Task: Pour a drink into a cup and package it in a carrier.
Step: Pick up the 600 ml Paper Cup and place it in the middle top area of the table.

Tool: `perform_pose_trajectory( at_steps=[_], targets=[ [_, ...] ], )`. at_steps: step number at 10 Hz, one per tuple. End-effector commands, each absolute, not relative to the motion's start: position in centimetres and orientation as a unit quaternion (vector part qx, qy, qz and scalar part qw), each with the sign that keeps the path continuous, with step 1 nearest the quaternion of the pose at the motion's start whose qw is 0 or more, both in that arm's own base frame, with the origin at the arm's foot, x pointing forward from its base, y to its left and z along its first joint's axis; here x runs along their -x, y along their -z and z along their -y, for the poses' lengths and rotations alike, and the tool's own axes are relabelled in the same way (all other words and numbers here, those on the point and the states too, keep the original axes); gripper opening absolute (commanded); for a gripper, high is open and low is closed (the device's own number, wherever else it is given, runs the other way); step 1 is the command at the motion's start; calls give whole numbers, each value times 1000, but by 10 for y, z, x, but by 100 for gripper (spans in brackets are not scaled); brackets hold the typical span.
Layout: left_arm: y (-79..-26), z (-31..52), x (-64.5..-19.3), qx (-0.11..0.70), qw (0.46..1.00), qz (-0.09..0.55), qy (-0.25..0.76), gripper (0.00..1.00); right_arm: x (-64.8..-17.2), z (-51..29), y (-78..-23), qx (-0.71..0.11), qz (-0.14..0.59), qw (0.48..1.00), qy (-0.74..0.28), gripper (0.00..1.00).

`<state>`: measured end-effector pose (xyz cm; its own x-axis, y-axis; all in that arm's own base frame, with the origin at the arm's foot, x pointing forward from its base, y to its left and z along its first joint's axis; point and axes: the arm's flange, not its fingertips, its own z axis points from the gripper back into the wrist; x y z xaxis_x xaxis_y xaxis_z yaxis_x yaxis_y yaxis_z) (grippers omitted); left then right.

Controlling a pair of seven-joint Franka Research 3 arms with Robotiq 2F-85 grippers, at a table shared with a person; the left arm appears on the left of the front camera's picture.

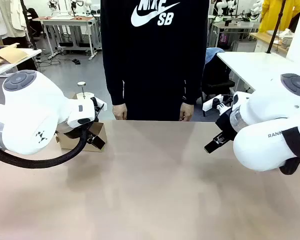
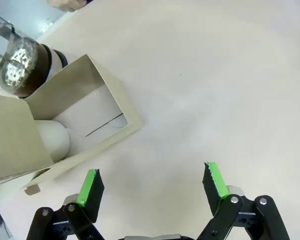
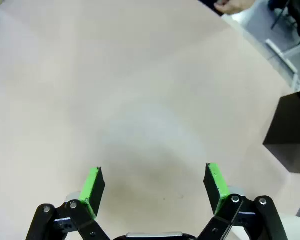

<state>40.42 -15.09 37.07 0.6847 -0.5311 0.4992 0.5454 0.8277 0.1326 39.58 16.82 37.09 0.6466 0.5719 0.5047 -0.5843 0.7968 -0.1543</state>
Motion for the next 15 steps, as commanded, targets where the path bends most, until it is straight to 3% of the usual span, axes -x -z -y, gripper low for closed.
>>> perform_pose_trajectory(
  at_steps=[1, 10, 15],
  targets=[
    [-370, 151, -404, 14, 918, 267, 293, 100, -396, -168, -371, -11, 274, 907, -319, 100],
    [-370, 151, -404, 14, 918, 267, 293, 100, -396, -168, -371, -11, 274, 907, -319, 100],
    [-370, 151, -404, 14, 918, 267, 293, 100, -504, -113, -555, -73, 304, 898, -309, 100]
  ],
)
